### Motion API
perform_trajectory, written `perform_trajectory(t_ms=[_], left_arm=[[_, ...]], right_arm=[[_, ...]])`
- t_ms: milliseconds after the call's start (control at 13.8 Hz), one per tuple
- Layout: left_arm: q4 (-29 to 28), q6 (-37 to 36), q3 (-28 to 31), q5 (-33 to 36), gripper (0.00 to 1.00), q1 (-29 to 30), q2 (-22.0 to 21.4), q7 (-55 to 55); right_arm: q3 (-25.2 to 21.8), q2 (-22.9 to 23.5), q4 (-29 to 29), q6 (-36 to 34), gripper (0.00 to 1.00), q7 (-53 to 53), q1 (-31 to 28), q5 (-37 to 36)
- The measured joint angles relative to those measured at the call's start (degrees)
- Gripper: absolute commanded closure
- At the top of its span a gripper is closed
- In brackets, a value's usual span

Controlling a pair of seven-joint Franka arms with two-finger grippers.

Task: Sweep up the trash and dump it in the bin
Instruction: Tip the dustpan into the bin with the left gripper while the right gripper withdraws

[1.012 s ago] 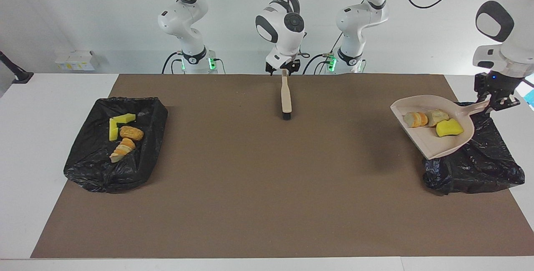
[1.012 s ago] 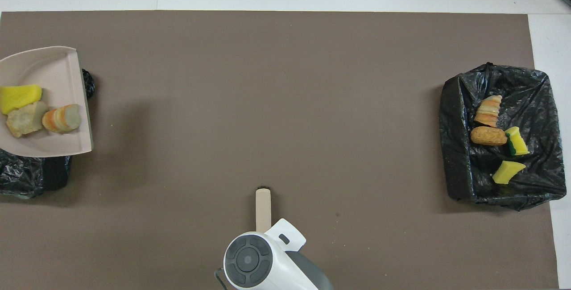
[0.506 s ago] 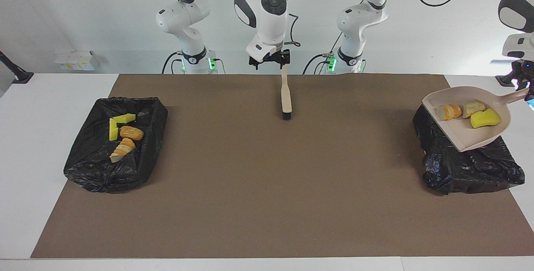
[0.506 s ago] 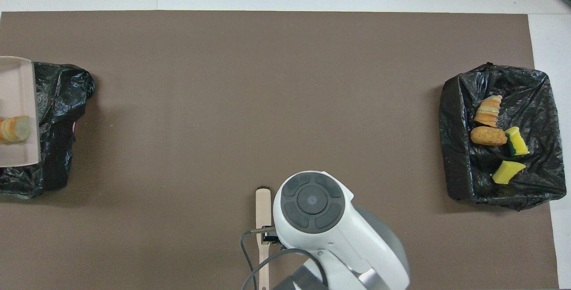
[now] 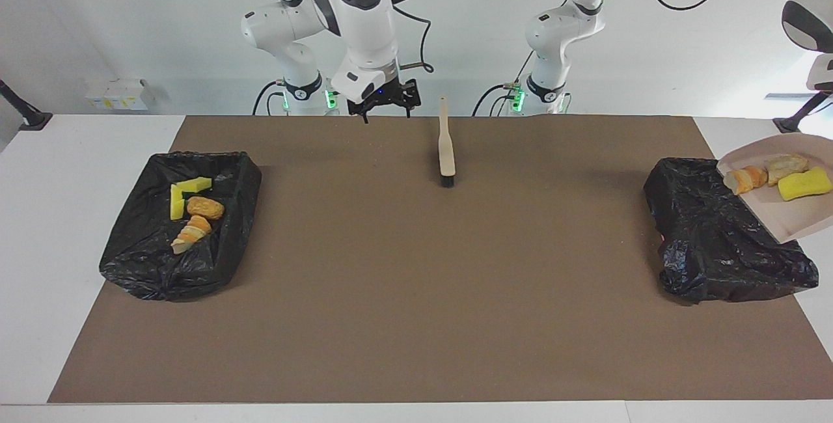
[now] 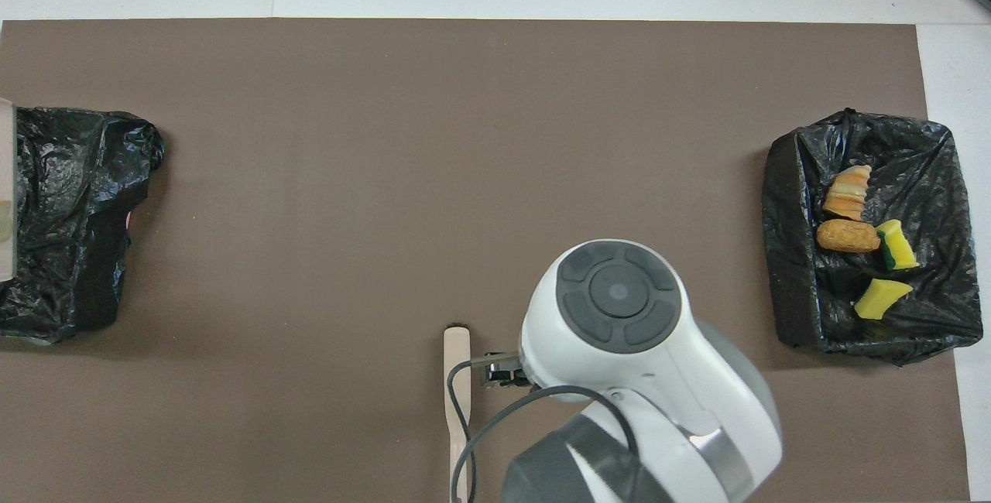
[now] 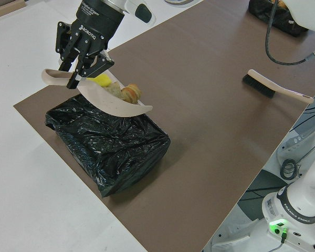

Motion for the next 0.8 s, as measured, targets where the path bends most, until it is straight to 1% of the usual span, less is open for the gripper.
perform_trajectory(t_ms=[145, 361, 578, 795], left_arm=[[-0.85, 1.82, 0.36, 5.11, 1.0, 0.63, -0.21, -3.4], [-1.86, 2.25, 0.05, 12.01, 1.0, 0.68, -0.99, -8.74], [-5.87, 2.2, -0.34, 17.58, 1.0, 0.53, -3.69, -13.95], [-8.81, 2.18, -0.43, 20.9, 1.0, 0.25, -6.02, -15.77]], right_arm=[[-0.56, 0.0, 1.0, -0.04, 0.0, -6.05, -3.8, -0.07], [-0.85, 0.0, 1.55, -0.06, 0.0, -15.07, -10.08, -0.14], [-1.07, 0.0, 1.66, -0.06, 0.0, -20.19, -15.61, -2.07], [-1.43, 0.05, 2.64, 0.0, 0.0, -26.42, -19.23, -3.95]])
